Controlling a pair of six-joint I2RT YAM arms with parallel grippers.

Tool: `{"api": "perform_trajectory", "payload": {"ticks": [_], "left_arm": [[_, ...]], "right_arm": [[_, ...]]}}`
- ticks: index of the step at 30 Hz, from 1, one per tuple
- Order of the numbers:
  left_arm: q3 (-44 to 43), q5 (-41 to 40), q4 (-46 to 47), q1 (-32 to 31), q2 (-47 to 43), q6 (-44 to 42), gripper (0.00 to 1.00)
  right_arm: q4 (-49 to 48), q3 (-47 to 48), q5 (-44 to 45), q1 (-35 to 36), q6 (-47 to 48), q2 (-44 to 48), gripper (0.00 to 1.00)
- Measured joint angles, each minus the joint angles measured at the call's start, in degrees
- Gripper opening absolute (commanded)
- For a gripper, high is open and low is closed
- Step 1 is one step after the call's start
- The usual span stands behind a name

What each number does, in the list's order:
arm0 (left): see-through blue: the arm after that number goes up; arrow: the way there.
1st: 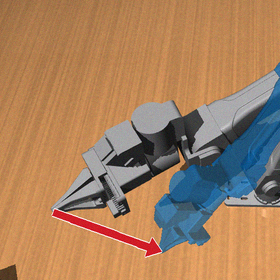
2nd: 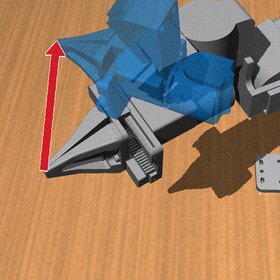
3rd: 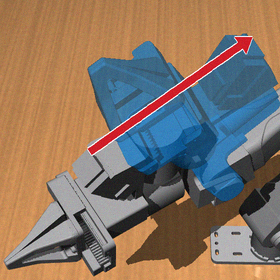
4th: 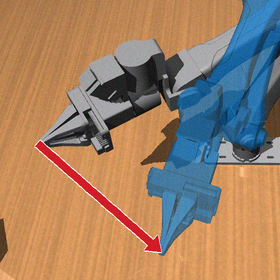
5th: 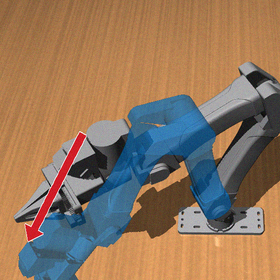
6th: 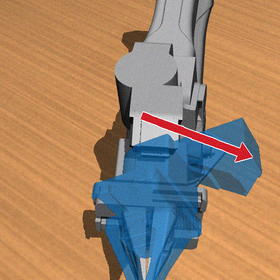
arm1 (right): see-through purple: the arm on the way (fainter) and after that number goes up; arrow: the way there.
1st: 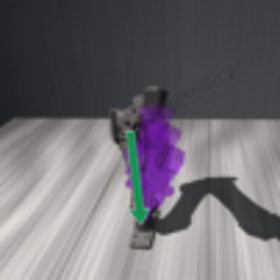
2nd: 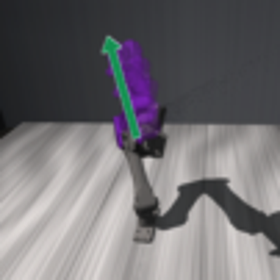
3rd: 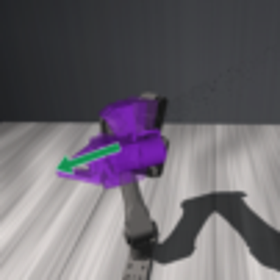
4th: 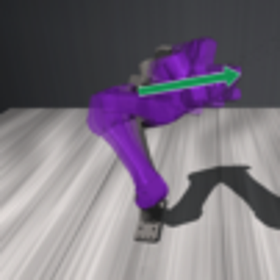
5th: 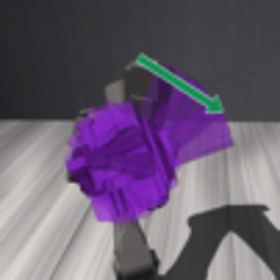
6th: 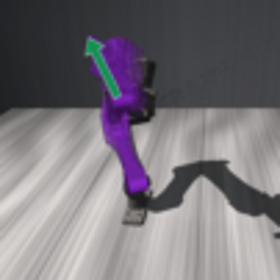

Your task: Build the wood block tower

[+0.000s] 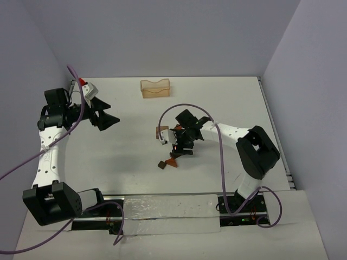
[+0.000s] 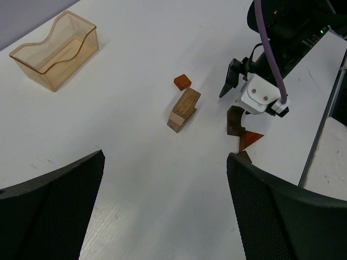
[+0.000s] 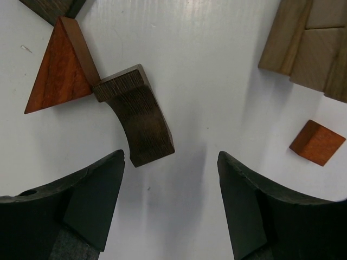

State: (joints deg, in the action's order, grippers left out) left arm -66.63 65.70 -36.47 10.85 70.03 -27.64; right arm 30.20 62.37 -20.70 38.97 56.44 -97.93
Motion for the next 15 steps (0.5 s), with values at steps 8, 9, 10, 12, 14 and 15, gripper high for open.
{"api": "perform_trajectory", "payload": {"ticks": [8,9,10,12,14,15], "left_arm": [[0.0,-1.5,0.3,-0.4,1.0,-0.3,0.99],[0.0,-1.8,0.3,-0.5,1.0,-0.3,0.99],[0.0,-2.0,0.3,-0.7,1.0,-0.3,0.99],[0.1,-2.2,0.5,-0.8,1.0,-0.3,0.99],[0.2,-2.5,0.8,-0.9,1.0,-0.4,0.99],[0.2,-2.6,0.8,-1.0,1.0,-0.4,0.99]], "right_arm": [[-0.2,1.2,1.6,1.1,3.2,-3.7,0.66],[-0.3,1.3,1.8,1.2,3.5,-3.9,0.61],[-0.3,1.3,1.9,1.3,3.8,-4.0,0.57],[-0.4,1.4,2.2,1.6,4.4,-4.2,0.52],[-0.5,1.4,2.6,2.0,5.0,-4.6,0.48],[-0.5,1.4,2.8,2.2,5.1,-4.8,0.47]]}}
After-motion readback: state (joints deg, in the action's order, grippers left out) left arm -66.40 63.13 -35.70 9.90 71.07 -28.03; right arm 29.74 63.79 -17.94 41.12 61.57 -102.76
